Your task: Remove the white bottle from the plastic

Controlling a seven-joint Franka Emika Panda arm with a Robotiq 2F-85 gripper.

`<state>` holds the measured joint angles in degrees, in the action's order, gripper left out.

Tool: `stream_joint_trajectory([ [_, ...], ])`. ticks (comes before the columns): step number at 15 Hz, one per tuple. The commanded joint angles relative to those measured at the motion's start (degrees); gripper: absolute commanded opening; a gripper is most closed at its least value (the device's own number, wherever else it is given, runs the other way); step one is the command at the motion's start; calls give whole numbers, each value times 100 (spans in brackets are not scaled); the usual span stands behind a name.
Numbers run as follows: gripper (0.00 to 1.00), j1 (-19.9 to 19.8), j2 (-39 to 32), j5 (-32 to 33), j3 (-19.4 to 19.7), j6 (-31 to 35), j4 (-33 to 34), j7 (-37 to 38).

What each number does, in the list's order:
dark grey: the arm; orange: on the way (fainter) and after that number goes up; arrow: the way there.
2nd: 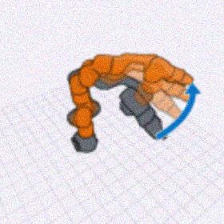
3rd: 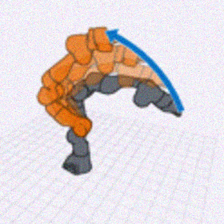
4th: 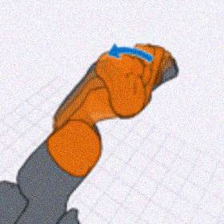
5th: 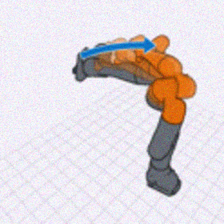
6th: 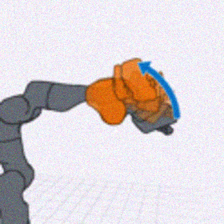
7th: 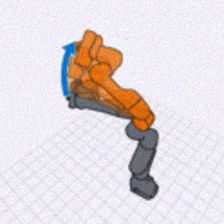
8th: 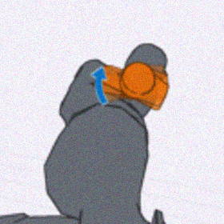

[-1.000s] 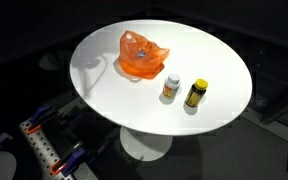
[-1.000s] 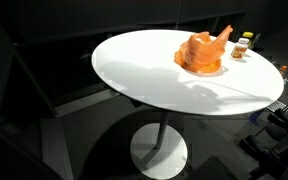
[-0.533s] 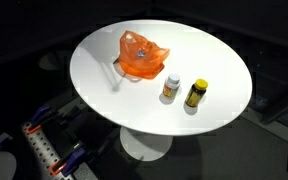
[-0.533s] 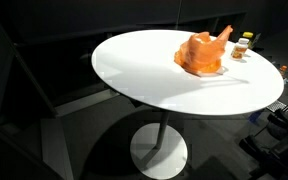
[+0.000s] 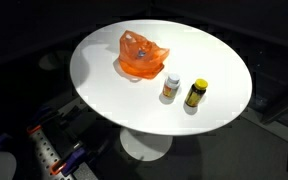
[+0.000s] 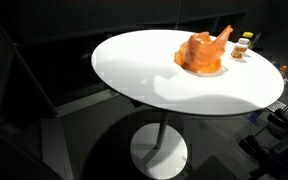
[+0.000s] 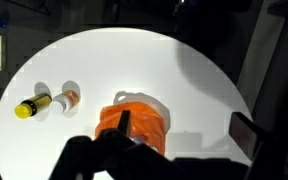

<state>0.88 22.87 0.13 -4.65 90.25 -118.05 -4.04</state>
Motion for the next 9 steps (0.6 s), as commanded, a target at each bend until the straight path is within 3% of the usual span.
stream_joint_trajectory([
  [1,100,185,-309,321,152,-159,450,-776],
  [9,100,174,-317,278,185,159,250,-549],
])
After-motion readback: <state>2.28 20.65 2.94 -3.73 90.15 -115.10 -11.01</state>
